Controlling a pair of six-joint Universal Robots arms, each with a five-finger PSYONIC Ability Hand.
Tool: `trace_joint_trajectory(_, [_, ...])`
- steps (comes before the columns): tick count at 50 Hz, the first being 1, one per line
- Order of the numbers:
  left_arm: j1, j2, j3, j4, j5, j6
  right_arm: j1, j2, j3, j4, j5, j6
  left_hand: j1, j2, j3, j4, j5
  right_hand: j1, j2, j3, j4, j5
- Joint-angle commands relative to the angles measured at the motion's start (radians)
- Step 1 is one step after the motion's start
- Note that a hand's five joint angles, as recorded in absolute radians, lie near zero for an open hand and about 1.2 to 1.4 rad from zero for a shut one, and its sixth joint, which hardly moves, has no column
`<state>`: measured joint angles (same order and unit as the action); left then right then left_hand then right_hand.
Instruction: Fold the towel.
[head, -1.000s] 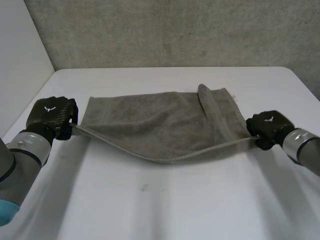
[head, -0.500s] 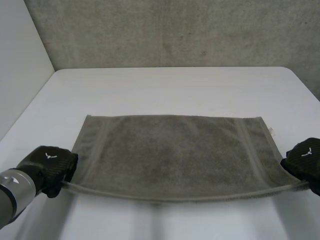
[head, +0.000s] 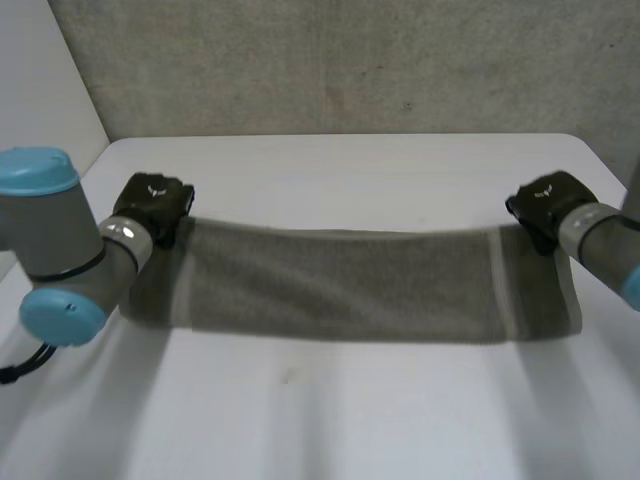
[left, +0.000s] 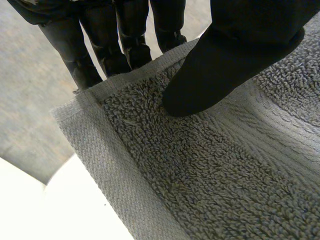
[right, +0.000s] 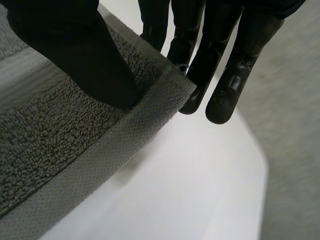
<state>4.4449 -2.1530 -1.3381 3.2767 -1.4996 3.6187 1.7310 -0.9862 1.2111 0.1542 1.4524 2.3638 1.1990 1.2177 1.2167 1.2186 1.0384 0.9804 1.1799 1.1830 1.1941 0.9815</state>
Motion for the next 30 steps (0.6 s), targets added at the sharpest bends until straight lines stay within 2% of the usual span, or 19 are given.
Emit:
trace_joint_trajectory(1, [-0.001, -0.162, 0.24, 0.009, -0.005, -0.02, 0.028, 0.133, -0.096, -0.269, 0.06, -0.031, 0.197, 0.179, 0.18, 0.178, 0.183, 0.416, 0.216, 0.213, 0.202, 0.24])
trace_joint_trajectory(8, [-0.013, -0.267, 0.372, 0.009, 0.002, -0.02, 0.05, 0.218, -0.179, -0.297, 0.1, -0.051, 0.197, 0.179, 0.18, 0.178, 0.183, 0.416, 0.216, 0.213, 0.202, 0.24])
trace_joint_trajectory(9, [-0.013, -0.268, 0.372, 0.009, 0.002, -0.02, 0.055, 0.234, -0.189, -0.292, 0.103, -0.051, 0.197, 0.179, 0.18, 0.178, 0.183, 0.08, -0.12, -0.123, -0.134, -0.096])
trace_joint_trajectory(10, [-0.019, -0.278, 0.379, 0.009, 0.005, -0.02, 0.062, 0.242, -0.191, -0.292, 0.111, -0.051, -0.163, -0.181, -0.18, -0.182, -0.177, -0.601, -0.8, -0.803, -0.815, -0.777])
trace_joint_trajectory(11, [-0.025, -0.281, 0.379, 0.011, 0.007, -0.02, 0.062, 0.242, -0.191, -0.292, 0.111, -0.051, -0.971, -0.99, -0.989, -0.991, -0.985, -0.608, -0.807, -0.81, -0.821, -0.783])
trace_joint_trajectory(12, [-0.025, -0.281, 0.379, 0.011, 0.007, -0.02, 0.068, 0.244, -0.189, -0.292, 0.124, -0.051, -0.98, -0.998, -0.997, -0.999, -0.993, -0.806, -1.005, -1.008, -1.02, -0.982])
trace_joint_trajectory(13, [-0.03, -0.283, 0.376, 0.011, 0.009, -0.02, 0.074, 0.239, -0.186, -0.295, 0.143, -0.045, -0.927, -0.946, -0.945, -0.947, -0.941, -0.806, -1.005, -1.008, -1.02, -0.982])
trace_joint_trajectory(14, [-0.036, -0.278, 0.37, 0.014, 0.009, -0.021, 0.075, 0.239, -0.186, -0.295, 0.143, -0.044, -1.024, -1.043, -1.042, -1.044, -1.038, -0.806, -1.005, -1.008, -1.02, -0.982])
trace_joint_trajectory(19, [-0.045, -0.249, 0.344, 0.018, 0.007, -0.025, 0.076, 0.164, -0.159, -0.297, 0.166, -0.008, -1.024, -1.043, -1.042, -1.044, -1.038, -0.806, -1.005, -1.008, -1.02, -0.982])
trace_joint_trajectory(23, [-0.045, -0.189, 0.295, 0.018, 0.004, -0.025, 0.067, 0.052, -0.102, -0.32, 0.148, 0.098, -1.024, -1.043, -1.042, -1.044, -1.038, -0.806, -1.005, -1.008, -1.02, -0.982])
trace_joint_trajectory(27, [-0.042, -0.061, 0.177, 0.018, 0.001, -0.026, 0.064, -0.063, -0.023, -0.332, 0.091, 0.208, -1.024, -1.043, -1.042, -1.044, -1.038, -0.806, -1.005, -1.008, -1.02, -0.982])
trace_joint_trajectory(30, [-0.038, 0.034, 0.075, 0.02, 0.001, -0.038, 0.064, -0.1, 0.008, -0.329, 0.072, 0.235, -1.024, -1.043, -1.042, -1.044, -1.038, -0.806, -1.005, -1.008, -1.02, -0.982])
